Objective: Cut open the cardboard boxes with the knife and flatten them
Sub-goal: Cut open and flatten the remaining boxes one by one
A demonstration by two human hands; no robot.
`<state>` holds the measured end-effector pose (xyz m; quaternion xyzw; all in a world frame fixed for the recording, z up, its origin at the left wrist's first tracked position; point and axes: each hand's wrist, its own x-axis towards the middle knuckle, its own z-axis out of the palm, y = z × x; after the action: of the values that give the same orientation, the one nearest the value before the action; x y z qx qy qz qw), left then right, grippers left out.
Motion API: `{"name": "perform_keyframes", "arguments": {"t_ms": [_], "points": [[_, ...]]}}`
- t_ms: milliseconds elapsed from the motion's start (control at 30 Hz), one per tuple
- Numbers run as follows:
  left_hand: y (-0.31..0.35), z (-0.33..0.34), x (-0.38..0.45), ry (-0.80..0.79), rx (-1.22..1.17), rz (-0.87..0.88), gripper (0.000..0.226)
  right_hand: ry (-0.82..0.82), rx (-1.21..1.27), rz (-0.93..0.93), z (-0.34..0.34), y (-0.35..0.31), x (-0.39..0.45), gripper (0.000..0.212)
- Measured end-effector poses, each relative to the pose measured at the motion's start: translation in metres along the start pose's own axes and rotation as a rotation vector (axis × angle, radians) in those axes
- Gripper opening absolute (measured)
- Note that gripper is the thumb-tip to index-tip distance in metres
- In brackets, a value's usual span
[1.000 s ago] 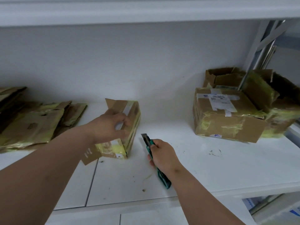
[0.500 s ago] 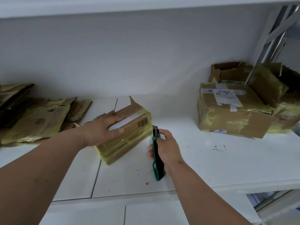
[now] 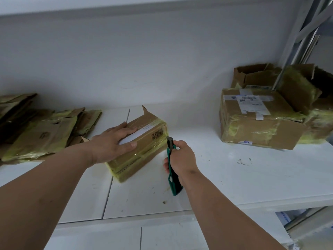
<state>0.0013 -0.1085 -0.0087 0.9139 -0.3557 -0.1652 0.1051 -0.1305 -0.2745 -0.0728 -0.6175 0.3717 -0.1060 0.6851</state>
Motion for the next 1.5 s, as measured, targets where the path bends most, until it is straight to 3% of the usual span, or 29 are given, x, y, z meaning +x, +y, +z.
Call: {"name": "perform_keyframes", "arguments": {"t_ms": [367,533,1067,1500], "points": [[0.005,0.003,-0.001,0.006,0.087,-0.03,0.06,-0.074,-0.107,0.032,0.008,-0.018,-0.008,0.027],[0.003,0.005,0.0,0.004,0.133,-0.036,0.06,-0.034,-0.137,-0.061,0.014,-0.018,-0.012,0.014],[0.005,0.001,-0.003,-0.023,0.095,-0.025,0.059,-0.092,0.159,-0.018,0.018,-0.008,-0.036,0.03],[0.002,0.004,0.0,0.012,0.113,-0.025,0.06,-0.149,0.143,-0.08,0.046,0.006,-0.06,0.02]]}}
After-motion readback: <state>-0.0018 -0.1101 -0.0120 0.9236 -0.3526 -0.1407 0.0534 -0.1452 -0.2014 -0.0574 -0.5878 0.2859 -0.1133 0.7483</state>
